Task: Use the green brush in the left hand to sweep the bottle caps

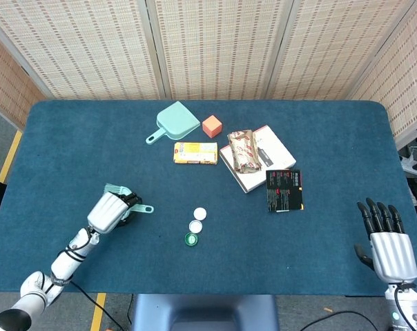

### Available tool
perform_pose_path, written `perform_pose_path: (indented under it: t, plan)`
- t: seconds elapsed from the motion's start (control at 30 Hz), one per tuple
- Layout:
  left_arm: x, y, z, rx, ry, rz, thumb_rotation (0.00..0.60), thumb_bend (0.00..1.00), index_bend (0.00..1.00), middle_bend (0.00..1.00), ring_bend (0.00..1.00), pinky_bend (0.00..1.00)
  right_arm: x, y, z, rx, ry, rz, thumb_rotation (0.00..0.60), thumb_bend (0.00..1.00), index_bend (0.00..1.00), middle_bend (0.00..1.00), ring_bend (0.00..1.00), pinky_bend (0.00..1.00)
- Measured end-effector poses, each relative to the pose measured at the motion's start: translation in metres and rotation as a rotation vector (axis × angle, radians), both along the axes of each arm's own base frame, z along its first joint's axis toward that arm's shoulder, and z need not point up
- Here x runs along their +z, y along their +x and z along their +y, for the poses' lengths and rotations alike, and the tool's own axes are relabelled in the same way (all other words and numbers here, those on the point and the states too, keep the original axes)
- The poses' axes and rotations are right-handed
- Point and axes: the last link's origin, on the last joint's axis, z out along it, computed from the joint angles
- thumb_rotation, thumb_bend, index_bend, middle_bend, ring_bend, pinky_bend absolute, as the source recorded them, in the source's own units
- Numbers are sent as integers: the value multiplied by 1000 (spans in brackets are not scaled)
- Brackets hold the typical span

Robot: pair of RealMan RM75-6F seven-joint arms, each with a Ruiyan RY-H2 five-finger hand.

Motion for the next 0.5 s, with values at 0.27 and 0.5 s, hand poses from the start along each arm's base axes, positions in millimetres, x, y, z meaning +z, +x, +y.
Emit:
perform_pose_path:
  t: [0.27,0.5]
  plan:
    - [-10,-25,-2,197,-56,106,600,367,80,146,694,896,-2,0,-2,1,11,0,600,224,0,0,0,0]
    - [-5,-14,-12,248,-128,5,600,316,0,0,624,899,-2,1,0,7,11,1,600,224,0,0,0,0]
